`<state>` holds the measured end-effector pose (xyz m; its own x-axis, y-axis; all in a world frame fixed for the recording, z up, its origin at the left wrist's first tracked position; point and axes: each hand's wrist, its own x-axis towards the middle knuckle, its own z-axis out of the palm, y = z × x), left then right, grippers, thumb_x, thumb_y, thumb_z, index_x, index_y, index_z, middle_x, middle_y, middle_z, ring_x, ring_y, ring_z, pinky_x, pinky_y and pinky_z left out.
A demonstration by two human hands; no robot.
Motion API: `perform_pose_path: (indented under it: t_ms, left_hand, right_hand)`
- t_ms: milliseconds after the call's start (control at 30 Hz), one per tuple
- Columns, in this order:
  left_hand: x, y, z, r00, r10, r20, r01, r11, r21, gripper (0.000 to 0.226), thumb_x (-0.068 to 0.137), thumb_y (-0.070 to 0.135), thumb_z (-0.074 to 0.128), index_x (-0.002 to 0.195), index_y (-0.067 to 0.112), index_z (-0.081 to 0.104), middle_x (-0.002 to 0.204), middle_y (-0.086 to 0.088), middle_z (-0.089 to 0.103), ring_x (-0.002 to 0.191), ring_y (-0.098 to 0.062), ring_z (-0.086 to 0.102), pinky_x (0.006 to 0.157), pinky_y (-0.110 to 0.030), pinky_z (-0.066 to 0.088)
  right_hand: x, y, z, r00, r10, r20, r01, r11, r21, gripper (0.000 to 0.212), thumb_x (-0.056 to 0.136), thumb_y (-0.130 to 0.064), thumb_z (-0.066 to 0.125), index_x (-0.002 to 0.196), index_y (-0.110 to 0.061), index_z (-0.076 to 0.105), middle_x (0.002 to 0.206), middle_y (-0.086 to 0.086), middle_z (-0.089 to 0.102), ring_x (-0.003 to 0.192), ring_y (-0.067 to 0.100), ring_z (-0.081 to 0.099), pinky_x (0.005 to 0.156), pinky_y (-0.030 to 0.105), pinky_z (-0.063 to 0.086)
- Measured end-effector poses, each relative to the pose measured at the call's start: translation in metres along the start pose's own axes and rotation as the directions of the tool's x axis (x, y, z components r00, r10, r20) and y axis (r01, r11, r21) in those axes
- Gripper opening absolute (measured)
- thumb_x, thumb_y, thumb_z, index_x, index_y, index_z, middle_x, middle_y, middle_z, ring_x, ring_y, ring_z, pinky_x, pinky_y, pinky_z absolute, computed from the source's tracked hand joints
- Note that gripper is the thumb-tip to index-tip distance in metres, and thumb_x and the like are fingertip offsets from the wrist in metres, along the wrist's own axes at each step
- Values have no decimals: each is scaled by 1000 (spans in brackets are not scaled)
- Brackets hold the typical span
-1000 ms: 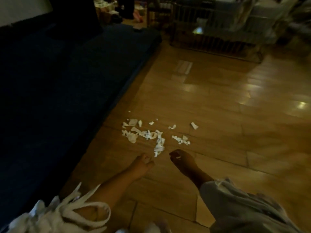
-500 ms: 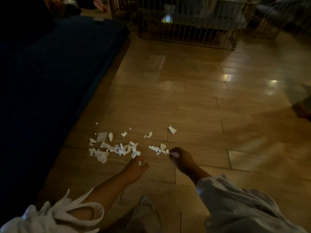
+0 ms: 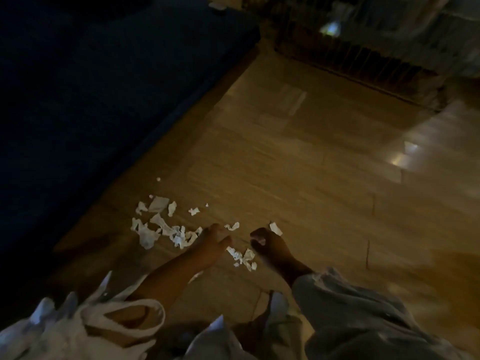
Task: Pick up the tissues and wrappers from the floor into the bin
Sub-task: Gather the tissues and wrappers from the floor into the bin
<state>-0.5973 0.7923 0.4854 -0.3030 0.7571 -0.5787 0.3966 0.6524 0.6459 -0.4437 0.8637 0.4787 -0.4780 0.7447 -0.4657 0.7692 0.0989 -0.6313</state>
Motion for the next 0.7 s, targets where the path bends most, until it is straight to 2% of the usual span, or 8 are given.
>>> perform_pose_path:
  t_ms: [133, 233, 367, 467, 533, 633, 700]
  left_hand:
    - [26, -5, 22, 990, -110, -90, 100, 989, -106, 50, 93, 34, 49, 138, 13, 38, 144, -11, 40, 129, -28, 43, 106, -35, 37]
    - [47, -16, 42, 986, -134, -95, 120, 983, -137, 50, 95, 28, 47, 139, 9, 35, 144, -12, 39, 133, -27, 38, 109, -33, 30]
    - [85, -58, 83, 977, -180, -113, 162, 975, -150, 50, 94, 38, 47, 136, 12, 39, 140, -11, 42, 125, -24, 46, 96, -29, 40]
    - [125, -111, 120, 966, -227, -122, 207, 966, -155, 50, 92, 42, 47, 135, 16, 40, 140, -9, 43, 118, -19, 50, 85, -23, 40]
    - [159, -155, 142, 967, -209, -146, 186, 970, -156, 49, 92, 41, 47, 134, 17, 40, 139, -7, 43, 112, -14, 51, 84, -22, 40]
    - [210, -235, 176, 961, -195, -197, 147, 961, -234, 43, 93, 39, 46, 130, 18, 45, 130, -4, 49, 112, -15, 53, 89, -29, 47]
    - [244, -286, 205, 937, -240, -255, 155, 937, -312, 41, 93, 40, 44, 129, 21, 45, 127, -3, 52, 106, -14, 55, 86, -34, 52]
  right_hand:
    - [49, 14, -8, 992, -69, 104, 74, 996, -45, 29, 94, -18, 50, 120, -7, 55, 126, 11, 57, 112, 24, 56, 87, 25, 43]
    - [85, 33, 2, 980, -100, 173, 104, 994, -16, 28, 93, -20, 52, 118, -9, 56, 123, 11, 59, 106, 23, 58, 77, 22, 42]
    - [129, 68, 42, 975, -49, 216, 42, 998, 35, 26, 92, -17, 52, 116, -7, 55, 119, 11, 59, 105, 23, 56, 78, 23, 41]
    - [171, 107, 90, 971, -5, 240, -6, 999, 45, 27, 92, -19, 52, 117, -9, 54, 120, 9, 59, 107, 21, 55, 81, 23, 41]
    - [203, 143, 127, 974, 9, 227, -16, 999, 29, 27, 93, -18, 51, 117, -8, 54, 119, 10, 58, 106, 20, 54, 78, 22, 39]
    - [252, 206, 189, 966, -4, 257, 2, 1000, 10, 25, 93, -16, 50, 117, -9, 52, 121, 10, 56, 100, 18, 53, 70, 22, 42]
    - [289, 250, 229, 961, -40, 275, 56, 997, -51, 24, 92, -15, 52, 115, -8, 54, 119, 11, 57, 102, 21, 55, 74, 24, 44]
